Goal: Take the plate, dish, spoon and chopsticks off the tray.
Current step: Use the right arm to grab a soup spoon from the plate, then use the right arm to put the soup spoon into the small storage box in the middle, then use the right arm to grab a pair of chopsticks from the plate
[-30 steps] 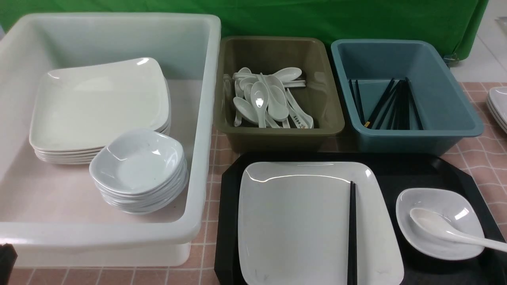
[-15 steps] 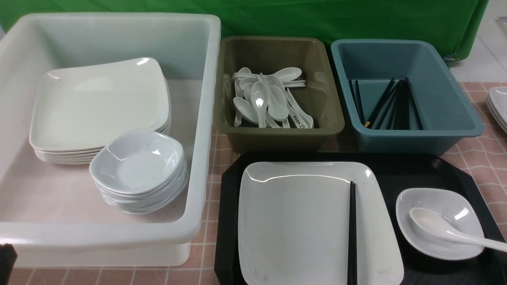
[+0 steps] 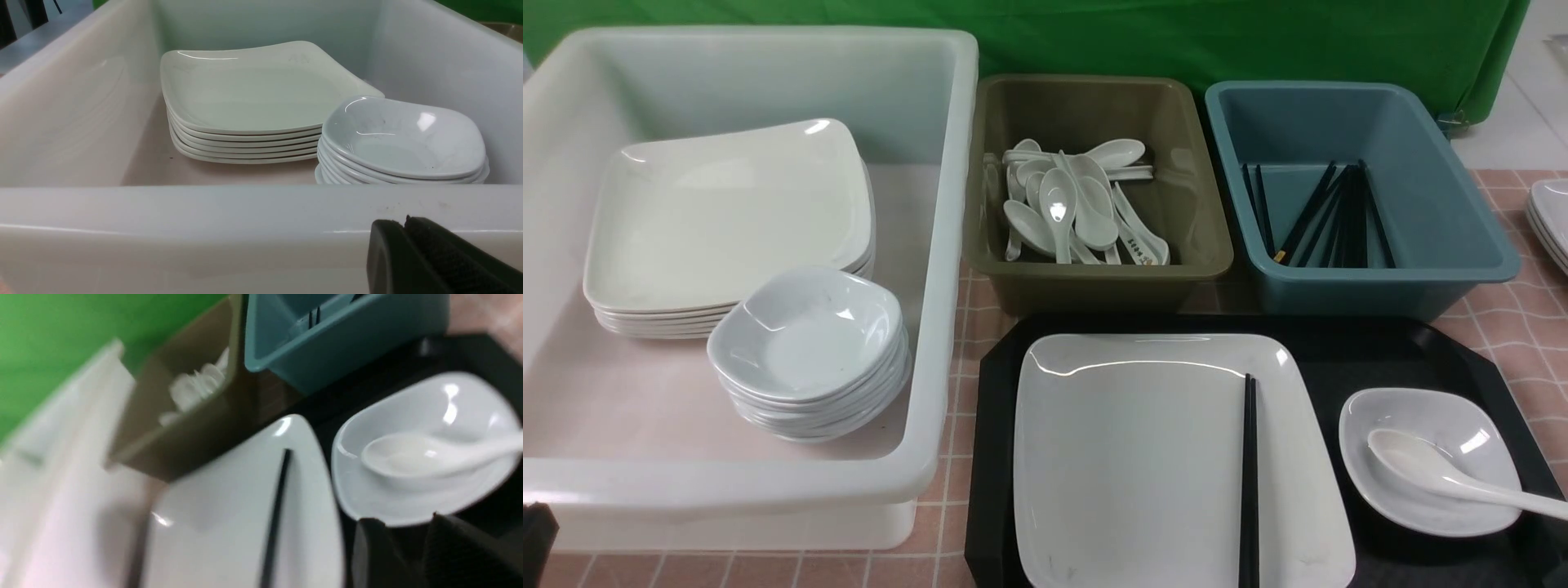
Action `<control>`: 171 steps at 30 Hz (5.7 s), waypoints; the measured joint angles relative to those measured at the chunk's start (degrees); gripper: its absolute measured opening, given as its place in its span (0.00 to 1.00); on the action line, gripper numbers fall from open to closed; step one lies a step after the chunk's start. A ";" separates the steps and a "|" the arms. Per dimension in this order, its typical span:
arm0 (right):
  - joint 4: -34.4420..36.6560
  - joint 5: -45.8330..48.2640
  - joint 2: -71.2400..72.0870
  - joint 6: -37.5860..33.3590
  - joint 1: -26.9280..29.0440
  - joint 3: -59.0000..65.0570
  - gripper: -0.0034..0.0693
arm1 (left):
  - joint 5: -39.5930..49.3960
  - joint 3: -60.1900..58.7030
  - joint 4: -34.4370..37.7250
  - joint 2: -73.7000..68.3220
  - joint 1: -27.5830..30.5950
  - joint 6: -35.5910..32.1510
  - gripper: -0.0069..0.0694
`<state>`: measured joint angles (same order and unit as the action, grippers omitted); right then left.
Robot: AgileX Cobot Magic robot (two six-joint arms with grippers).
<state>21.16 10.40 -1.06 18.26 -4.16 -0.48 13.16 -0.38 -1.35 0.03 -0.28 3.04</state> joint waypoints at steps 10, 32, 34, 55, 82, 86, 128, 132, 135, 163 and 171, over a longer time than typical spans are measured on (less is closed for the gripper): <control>2.40 -1.45 0.00 10.49 -0.07 0.19 0.38 | 0.00 0.00 0.00 0.00 0.00 0.07 0.12; -13.70 38.32 -56.54 -21.64 -1.80 -42.62 0.21 | 0.00 0.00 0.00 0.00 0.00 0.01 0.12; -13.76 39.07 -63.23 -23.63 -1.80 -45.86 0.31 | 0.00 0.00 0.00 0.00 0.00 0.01 0.12; -25.49 38.56 -99.90 -37.69 -1.84 -62.55 0.78 | 0.00 0.00 0.00 0.00 0.00 0.00 0.12; -23.71 51.81 -102.34 -34.90 -1.98 -79.14 0.55 | 0.00 0.00 0.00 0.00 0.00 0.11 0.12; -14.10 47.70 -99.87 -34.62 -1.98 -85.72 0.55 | 0.00 0.00 0.00 0.00 0.00 0.11 0.12; 10.97 43.77 -102.22 -43.30 -10.89 -105.36 0.10 | 0.00 0.00 0.00 0.00 0.00 0.04 0.12; 7.85 54.34 -98.87 -39.59 -11.00 -104.50 0.10 | 0.01 0.00 0.00 0.00 0.00 0.04 0.12; 2.07 54.34 -94.05 -34.21 -11.63 -99.86 0.10 | 0.01 0.00 0.00 0.00 0.00 0.04 0.12; -12.48 23.04 -100.80 -1.12 -25.74 -58.56 0.76 | 0.01 0.00 0.00 0.00 0.00 -0.02 0.12; -12.68 23.19 -102.52 -0.84 -25.74 -58.67 0.63 | 0.01 0.00 0.00 0.00 0.00 0.09 0.12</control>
<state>8.49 33.59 -103.58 17.42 -29.91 -59.16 13.16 -0.38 -1.35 0.03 -0.28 3.13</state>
